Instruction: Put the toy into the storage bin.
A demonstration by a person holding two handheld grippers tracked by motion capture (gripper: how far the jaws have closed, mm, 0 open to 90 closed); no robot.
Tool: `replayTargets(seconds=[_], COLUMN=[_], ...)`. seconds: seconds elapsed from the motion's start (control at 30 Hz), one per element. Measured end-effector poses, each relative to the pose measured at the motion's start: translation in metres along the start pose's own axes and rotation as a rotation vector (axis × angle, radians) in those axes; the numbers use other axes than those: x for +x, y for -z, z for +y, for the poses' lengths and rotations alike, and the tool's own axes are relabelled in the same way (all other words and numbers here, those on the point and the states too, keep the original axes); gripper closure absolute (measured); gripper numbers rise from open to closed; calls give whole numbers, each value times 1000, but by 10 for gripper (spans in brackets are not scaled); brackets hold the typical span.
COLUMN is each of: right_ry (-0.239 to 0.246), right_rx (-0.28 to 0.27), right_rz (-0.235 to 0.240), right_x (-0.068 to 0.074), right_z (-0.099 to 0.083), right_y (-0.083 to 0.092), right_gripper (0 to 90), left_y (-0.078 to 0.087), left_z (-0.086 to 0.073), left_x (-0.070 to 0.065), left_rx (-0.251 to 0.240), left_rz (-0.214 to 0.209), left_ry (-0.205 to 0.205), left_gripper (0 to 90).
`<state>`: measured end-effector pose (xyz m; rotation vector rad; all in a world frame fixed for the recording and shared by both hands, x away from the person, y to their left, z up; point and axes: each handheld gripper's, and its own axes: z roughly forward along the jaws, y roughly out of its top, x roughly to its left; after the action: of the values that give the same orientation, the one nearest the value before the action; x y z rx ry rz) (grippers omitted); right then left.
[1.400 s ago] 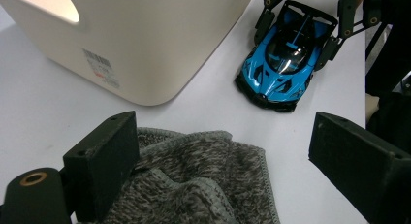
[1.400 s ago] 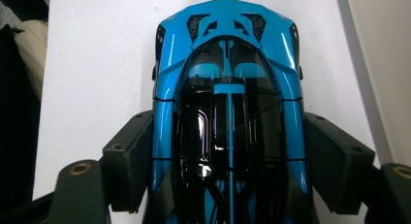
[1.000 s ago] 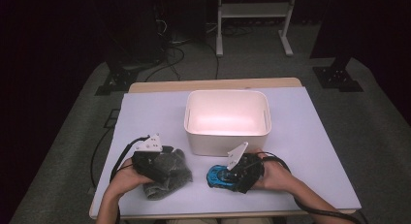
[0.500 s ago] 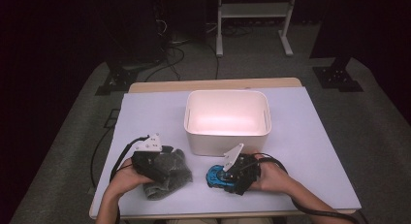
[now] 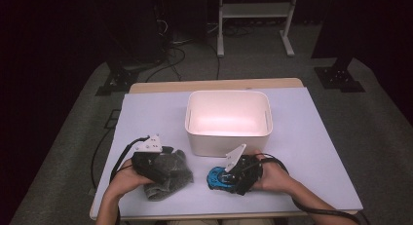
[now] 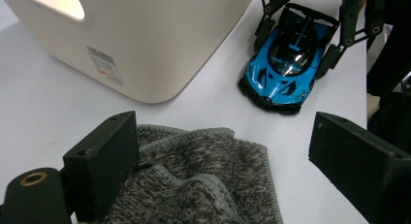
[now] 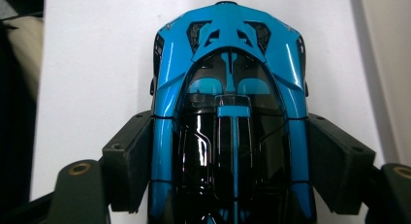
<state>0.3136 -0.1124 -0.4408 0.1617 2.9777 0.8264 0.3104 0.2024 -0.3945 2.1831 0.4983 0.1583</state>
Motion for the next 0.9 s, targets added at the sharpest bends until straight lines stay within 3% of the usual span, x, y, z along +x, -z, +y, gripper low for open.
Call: replayTargets(seconds=[0.63, 0.83, 0.9], right_ry=[-13, -8, 10], right_rx=[-42, -59, -74], right_rz=[81, 96, 103], right_x=[3, 7, 10], right_z=[11, 18, 25], right_y=[18, 31, 44], right_gripper=[251, 251, 251], left_y=[2, 2, 2], left_z=[-2, -3, -3], left_x=[2, 3, 3], left_rx=[-5, -3, -5], left_rz=[0, 1, 2], left_ry=[6, 6, 8], left_gripper=[99, 99, 99])
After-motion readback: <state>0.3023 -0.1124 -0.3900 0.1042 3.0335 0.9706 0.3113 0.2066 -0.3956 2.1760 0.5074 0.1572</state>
